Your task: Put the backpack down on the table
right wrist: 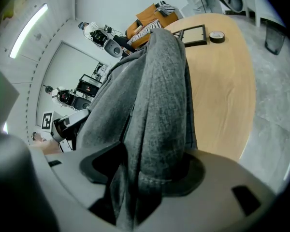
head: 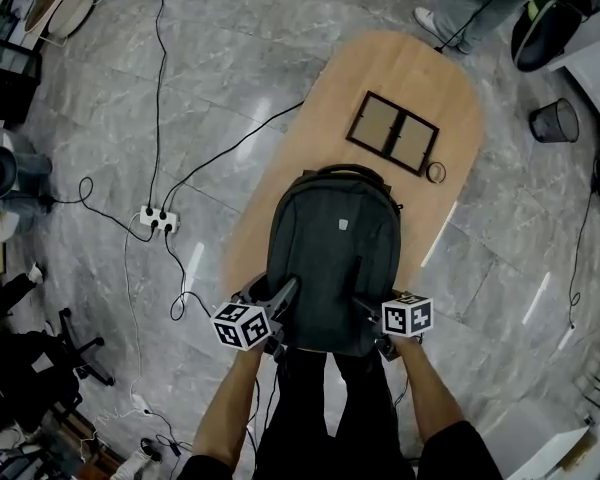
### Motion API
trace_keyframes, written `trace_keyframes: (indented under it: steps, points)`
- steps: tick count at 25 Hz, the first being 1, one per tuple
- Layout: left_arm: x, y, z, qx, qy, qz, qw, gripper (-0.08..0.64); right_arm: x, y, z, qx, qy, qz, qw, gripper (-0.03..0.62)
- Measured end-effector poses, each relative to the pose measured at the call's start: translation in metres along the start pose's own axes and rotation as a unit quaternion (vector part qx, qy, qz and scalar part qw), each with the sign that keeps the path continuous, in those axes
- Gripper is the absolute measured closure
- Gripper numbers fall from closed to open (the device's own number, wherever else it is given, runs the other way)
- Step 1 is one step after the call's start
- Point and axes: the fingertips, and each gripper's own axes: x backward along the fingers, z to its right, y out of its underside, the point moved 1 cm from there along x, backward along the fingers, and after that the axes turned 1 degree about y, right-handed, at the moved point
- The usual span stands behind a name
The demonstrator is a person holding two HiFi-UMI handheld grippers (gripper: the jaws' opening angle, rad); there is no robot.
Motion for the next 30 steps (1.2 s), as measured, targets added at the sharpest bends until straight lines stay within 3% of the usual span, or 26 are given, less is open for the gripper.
trace_keyframes:
  steps: [10, 13, 18, 23, 26, 30]
  points:
    - [-0.015, 0.003, -0.014, -0.002, -0.054, -0.041, 0.9977, 0.29, -0.007, 0.0, 0.019, -0.04, 0.027, -0.027, 0.998, 0.278]
    - [-0.02, 0.004, -0.019, -0.002, -0.067, -0.054, 0.9963, 0.282, -0.008, -0.002, 0.023, -0.034, 0.047, -0.024, 0.998, 0.255]
    - [-0.011, 0.002, -0.015, 0.005, -0.057, -0.05, 0.9971, 0.272, 0.011, -0.001, 0.024, -0.014, 0.103, 0.009, 0.994, 0.255]
    - [0.018, -0.018, -0.011, -0.033, -0.094, -0.024, 0.9948, 0.281, 0.057, -0.011, 0.028, -0.013, 0.18, 0.086, 0.98, 0.397]
    - [0.038, -0.028, -0.002, -0.083, -0.104, -0.014, 0.9911, 0.314, 0.083, -0.014, 0.016, -0.008, 0.197, 0.132, 0.971, 0.548]
    - [0.058, -0.035, 0.034, -0.164, -0.091, -0.016, 0.9821, 0.452, 0.106, -0.012, -0.016, 0.014, 0.203, 0.158, 0.966, 0.581]
